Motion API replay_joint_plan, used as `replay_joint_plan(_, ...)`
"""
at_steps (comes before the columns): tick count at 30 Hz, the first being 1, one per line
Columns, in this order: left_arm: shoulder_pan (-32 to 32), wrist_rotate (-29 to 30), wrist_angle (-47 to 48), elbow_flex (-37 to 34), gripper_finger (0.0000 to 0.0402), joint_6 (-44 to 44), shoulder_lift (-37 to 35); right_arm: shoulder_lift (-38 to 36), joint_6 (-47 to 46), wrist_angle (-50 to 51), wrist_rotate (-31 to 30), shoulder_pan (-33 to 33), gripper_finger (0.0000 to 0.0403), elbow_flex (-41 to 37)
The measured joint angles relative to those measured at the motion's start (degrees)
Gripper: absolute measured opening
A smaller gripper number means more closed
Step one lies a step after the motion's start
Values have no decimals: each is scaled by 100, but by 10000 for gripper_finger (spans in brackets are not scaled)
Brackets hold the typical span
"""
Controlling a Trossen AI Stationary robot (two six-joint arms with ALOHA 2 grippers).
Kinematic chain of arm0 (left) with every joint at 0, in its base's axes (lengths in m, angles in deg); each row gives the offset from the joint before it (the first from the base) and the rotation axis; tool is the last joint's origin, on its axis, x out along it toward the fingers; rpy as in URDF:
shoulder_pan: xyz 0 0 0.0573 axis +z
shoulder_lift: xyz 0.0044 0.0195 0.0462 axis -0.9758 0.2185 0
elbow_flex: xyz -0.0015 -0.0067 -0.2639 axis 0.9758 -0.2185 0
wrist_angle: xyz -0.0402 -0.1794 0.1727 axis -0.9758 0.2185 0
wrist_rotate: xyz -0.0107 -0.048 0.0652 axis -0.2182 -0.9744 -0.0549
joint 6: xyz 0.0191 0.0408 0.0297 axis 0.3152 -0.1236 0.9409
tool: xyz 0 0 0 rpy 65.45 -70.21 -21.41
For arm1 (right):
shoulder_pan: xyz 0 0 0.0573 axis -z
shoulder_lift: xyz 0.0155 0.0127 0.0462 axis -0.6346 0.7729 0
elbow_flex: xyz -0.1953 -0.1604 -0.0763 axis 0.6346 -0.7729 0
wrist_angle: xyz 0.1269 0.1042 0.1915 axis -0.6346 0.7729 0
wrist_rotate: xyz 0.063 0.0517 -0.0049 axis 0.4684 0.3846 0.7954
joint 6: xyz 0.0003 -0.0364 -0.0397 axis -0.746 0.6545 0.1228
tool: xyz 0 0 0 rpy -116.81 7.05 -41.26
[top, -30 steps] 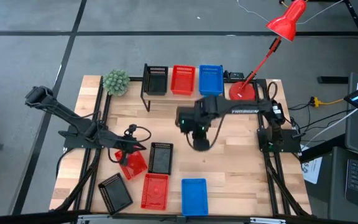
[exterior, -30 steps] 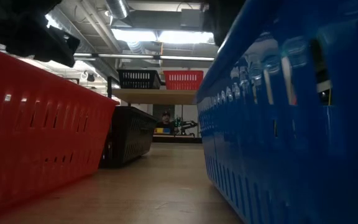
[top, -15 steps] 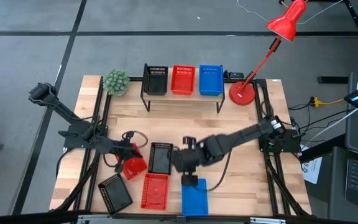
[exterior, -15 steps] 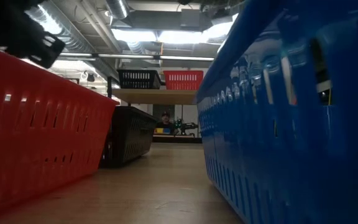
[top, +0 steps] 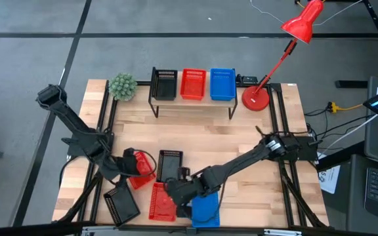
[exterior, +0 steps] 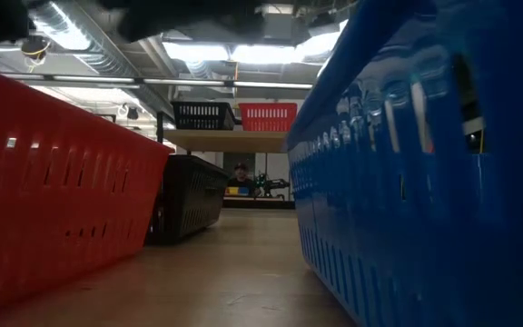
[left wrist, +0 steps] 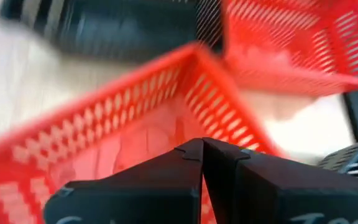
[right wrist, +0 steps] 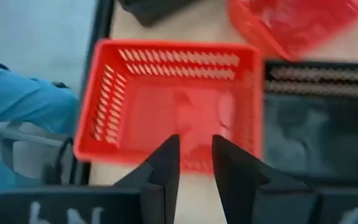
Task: Stack baskets on shelf by color
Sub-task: Adjust the bins on the table
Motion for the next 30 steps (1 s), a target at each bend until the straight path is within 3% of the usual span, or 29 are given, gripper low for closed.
replay_joint_plan(4, -10, -43, 279, 0, 0, -725, 324, 348, 185, -759, 200, 62, 92, 0)
replay_joint_plan(10, 370, -263, 222, 0, 0, -807, 872, 668, 170, -1178, 393, 146, 92, 0)
replay_joint_plan(22, 1569, -411, -988, 2, 0, 805, 1052, 676, -291, 651, 373, 166, 92, 127)
replay_joint_plan(30, 2168, -529, -1458, 2, 0, 1552, 1052, 663, -296, 2357, -414, 164, 92, 1043)
